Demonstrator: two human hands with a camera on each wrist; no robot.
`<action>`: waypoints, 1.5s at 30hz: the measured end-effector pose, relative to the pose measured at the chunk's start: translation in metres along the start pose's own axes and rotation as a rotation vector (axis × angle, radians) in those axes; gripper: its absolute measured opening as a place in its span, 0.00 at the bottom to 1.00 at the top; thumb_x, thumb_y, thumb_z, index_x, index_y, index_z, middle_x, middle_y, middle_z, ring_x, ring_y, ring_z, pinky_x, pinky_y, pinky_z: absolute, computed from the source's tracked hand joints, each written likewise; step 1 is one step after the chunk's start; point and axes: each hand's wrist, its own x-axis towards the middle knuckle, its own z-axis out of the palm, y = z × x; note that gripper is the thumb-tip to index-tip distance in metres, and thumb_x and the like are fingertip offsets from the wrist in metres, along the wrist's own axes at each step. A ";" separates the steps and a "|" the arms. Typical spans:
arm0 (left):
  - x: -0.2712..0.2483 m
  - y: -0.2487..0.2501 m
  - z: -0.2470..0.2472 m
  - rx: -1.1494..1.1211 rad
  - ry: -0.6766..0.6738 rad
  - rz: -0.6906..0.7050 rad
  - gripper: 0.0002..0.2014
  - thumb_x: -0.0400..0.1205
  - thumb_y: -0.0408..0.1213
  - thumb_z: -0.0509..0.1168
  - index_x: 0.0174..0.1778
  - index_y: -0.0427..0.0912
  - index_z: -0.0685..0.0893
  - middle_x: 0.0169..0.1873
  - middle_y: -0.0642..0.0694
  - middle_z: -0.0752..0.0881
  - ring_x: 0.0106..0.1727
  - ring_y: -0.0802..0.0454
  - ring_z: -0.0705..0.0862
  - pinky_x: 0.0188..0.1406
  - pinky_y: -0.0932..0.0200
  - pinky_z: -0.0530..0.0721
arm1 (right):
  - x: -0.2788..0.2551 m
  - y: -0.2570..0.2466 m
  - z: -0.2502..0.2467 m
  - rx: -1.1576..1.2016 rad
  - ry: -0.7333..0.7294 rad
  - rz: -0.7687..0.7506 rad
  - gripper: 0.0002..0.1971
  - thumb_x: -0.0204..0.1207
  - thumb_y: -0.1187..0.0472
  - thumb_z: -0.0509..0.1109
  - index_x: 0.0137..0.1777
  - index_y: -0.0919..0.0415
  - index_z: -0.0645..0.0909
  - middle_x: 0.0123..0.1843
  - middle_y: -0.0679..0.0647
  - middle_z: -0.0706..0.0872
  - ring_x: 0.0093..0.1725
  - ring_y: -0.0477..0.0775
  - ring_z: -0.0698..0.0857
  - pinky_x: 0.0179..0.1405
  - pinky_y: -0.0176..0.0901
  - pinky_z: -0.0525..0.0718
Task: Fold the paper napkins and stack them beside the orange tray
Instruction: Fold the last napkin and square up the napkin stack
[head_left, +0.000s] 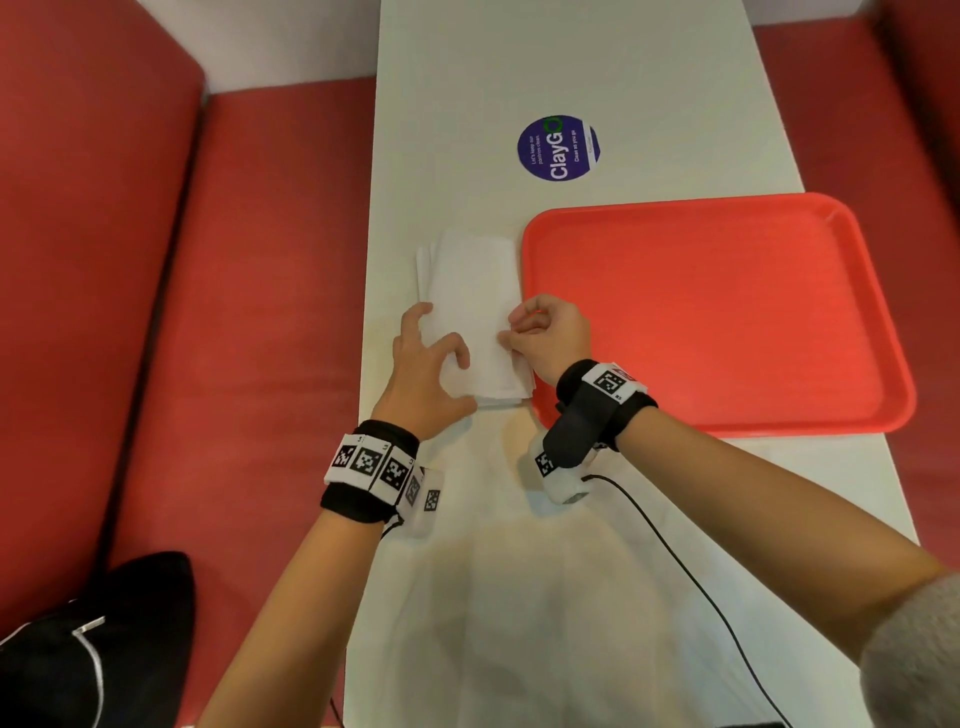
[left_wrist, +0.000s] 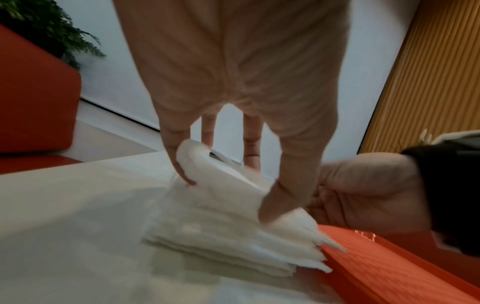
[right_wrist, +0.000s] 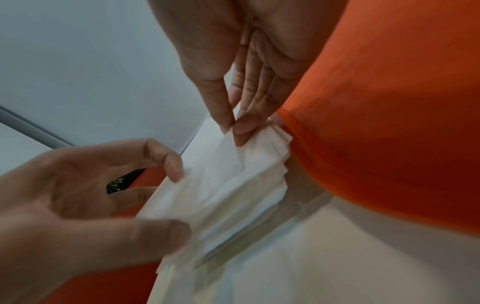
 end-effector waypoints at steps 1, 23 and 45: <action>-0.001 -0.001 -0.001 -0.027 0.016 0.001 0.16 0.66 0.31 0.79 0.43 0.46 0.81 0.78 0.46 0.57 0.75 0.44 0.65 0.68 0.62 0.63 | 0.000 0.000 0.000 -0.010 0.000 -0.003 0.10 0.66 0.69 0.81 0.39 0.58 0.83 0.33 0.52 0.85 0.30 0.44 0.82 0.30 0.28 0.81; 0.003 0.004 0.053 0.157 0.125 0.072 0.15 0.80 0.62 0.62 0.56 0.59 0.84 0.86 0.45 0.52 0.87 0.43 0.42 0.81 0.32 0.50 | -0.006 -0.013 -0.012 -0.101 0.005 -0.082 0.11 0.76 0.71 0.61 0.48 0.59 0.85 0.39 0.55 0.90 0.34 0.54 0.87 0.38 0.43 0.87; 0.057 0.005 0.063 0.466 0.007 -0.094 0.40 0.84 0.66 0.44 0.86 0.49 0.37 0.85 0.43 0.34 0.86 0.44 0.34 0.81 0.29 0.42 | -0.104 0.029 -0.166 -0.117 0.182 -0.162 0.08 0.79 0.67 0.66 0.45 0.52 0.80 0.38 0.52 0.89 0.35 0.52 0.88 0.42 0.44 0.84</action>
